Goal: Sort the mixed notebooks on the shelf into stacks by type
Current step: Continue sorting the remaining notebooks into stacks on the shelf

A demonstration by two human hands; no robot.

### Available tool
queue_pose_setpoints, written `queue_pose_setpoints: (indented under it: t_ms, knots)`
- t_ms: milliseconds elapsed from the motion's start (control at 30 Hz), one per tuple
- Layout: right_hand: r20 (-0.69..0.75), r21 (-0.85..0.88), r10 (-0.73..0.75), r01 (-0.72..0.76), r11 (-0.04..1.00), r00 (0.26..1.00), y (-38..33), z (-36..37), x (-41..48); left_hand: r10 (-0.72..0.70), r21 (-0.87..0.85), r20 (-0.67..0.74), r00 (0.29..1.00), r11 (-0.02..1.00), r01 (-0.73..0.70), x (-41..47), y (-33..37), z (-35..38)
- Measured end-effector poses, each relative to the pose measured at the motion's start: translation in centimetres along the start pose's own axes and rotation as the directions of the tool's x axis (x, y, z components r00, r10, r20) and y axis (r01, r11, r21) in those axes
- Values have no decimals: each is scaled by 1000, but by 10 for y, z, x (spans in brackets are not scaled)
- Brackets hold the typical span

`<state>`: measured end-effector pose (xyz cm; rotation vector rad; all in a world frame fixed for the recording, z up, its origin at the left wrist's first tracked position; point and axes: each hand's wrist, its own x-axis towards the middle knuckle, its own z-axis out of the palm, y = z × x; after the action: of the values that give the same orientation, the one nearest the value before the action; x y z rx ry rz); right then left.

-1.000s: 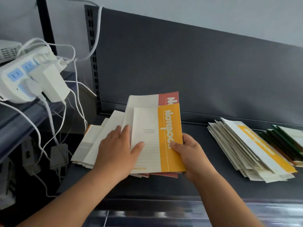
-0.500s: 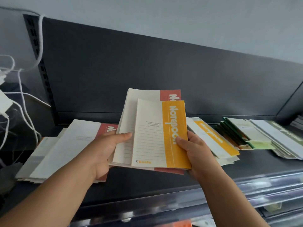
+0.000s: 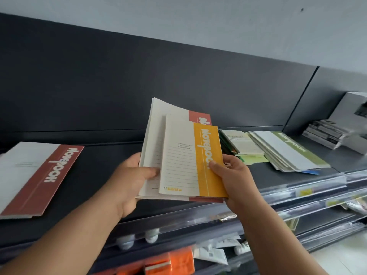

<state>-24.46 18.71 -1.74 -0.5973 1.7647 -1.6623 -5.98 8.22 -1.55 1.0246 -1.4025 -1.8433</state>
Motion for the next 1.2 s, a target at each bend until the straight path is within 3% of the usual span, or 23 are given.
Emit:
queue_pose_setpoints:
  t_ms: [133,467,767,967,1200]
  knots:
    - [-29,-26,5,-6,1000,1000,-8,-28,8,7,-50,-65,998,999,-10,-6,-6,26]
    - [56,-99,21,-16,995,998,-16,-36,38,33,-117,-180,983,992,-54,5,1,49]
    - [29,-123,-15,19,992,999,-30,-12,70,133,-52,-129,983,989,-140,42,21,33]
    - [-29,-119,62,-65,991,998,-24,-9,99,201,13,-218,955,979,-204,56,31,0]
    - [6,-417,54,-47,908,999,-13,-5,130,221,-19,-379,899,969,-247,58,34,-28]
